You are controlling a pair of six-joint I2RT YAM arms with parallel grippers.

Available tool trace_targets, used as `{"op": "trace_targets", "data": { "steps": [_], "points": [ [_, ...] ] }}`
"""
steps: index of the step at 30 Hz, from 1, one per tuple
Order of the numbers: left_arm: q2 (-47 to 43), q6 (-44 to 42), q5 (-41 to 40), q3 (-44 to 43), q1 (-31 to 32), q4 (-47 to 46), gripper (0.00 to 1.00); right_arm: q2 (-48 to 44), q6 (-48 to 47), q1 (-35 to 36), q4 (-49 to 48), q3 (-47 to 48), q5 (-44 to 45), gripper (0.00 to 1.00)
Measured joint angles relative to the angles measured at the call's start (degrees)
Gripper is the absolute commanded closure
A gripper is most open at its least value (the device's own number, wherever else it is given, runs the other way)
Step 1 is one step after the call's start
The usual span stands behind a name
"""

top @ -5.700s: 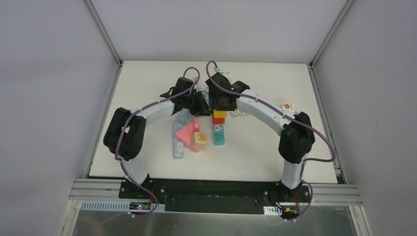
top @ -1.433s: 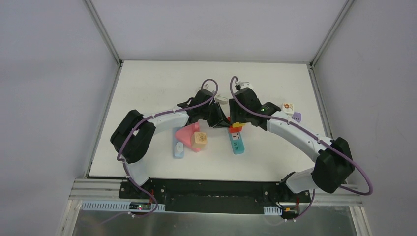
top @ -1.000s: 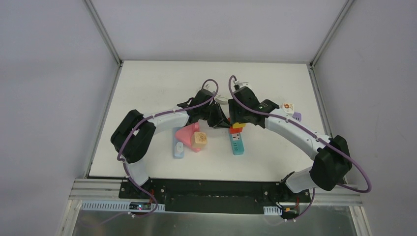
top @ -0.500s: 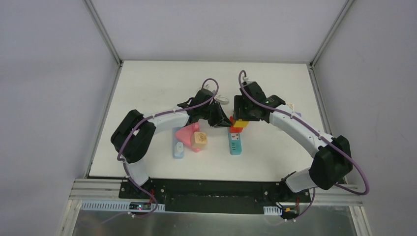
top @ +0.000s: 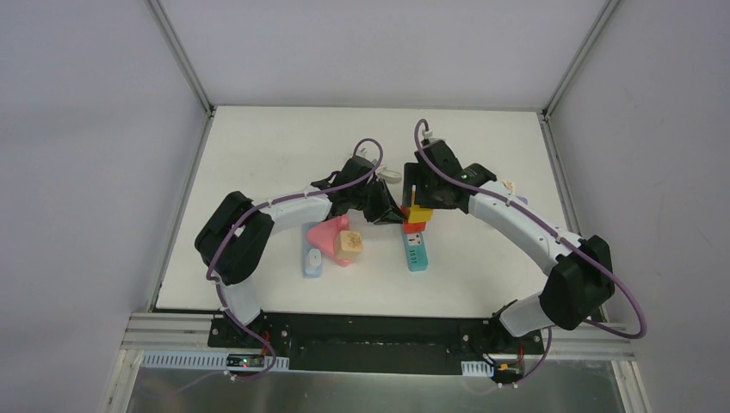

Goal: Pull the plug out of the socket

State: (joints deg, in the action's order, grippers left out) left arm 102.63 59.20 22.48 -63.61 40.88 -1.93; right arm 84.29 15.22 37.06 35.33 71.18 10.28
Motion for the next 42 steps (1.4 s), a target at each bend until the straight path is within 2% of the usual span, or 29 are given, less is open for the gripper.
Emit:
{"op": "trace_targets", "data": {
  "steps": [8,12,13,15,16,18,19,25,31,38,42],
  "points": [
    [0.07,0.0,0.02,0.0,0.0,-0.07,0.81,0.39,1.05,0.0,0.11,0.02,0.04,0.24],
    [0.07,0.0,0.02,-0.02,0.0,-0.04,0.81,2.05,1.01,0.0,0.85,0.04,-0.02,0.29],
    [0.07,0.0,0.02,-0.02,0.02,-0.04,0.81,2.38,0.94,0.0,1.05,0.04,-0.04,0.34],
    [0.07,0.0,0.02,-0.02,0.0,-0.04,0.82,2.91,0.52,0.0,1.49,0.07,0.0,0.52],
    [0.11,0.04,0.0,-0.11,0.02,-0.07,0.82,2.93,0.22,0.0,1.79,0.24,0.11,0.63],
    [0.15,0.04,0.0,-0.26,0.02,-0.02,0.83,2.99,-0.59,0.02,2.34,0.59,0.46,0.95],
    [0.17,0.04,0.0,-0.33,0.02,0.09,0.84,3.13,-0.66,0.02,2.69,0.83,0.46,1.0],
    [0.22,0.24,0.09,-0.44,0.07,0.17,0.86,3.63,-0.94,-0.13,4.7,2.36,-0.39,1.0],
    [0.22,0.28,0.5,-0.48,0.09,0.31,0.87,3.65,-0.92,-2.03,5.38,2.54,-5.35,1.0],
    [0.17,0.07,0.55,-1.18,-0.37,2.51,0.88,7.17,-1.4,5.22,7.17,5.97,7.26,1.0],
    [0.17,0.07,0.52,-1.29,-0.42,2.71,0.89,7.1,-1.44,4.85,7.1,6.05,7.1,1.0]
  ]
}}
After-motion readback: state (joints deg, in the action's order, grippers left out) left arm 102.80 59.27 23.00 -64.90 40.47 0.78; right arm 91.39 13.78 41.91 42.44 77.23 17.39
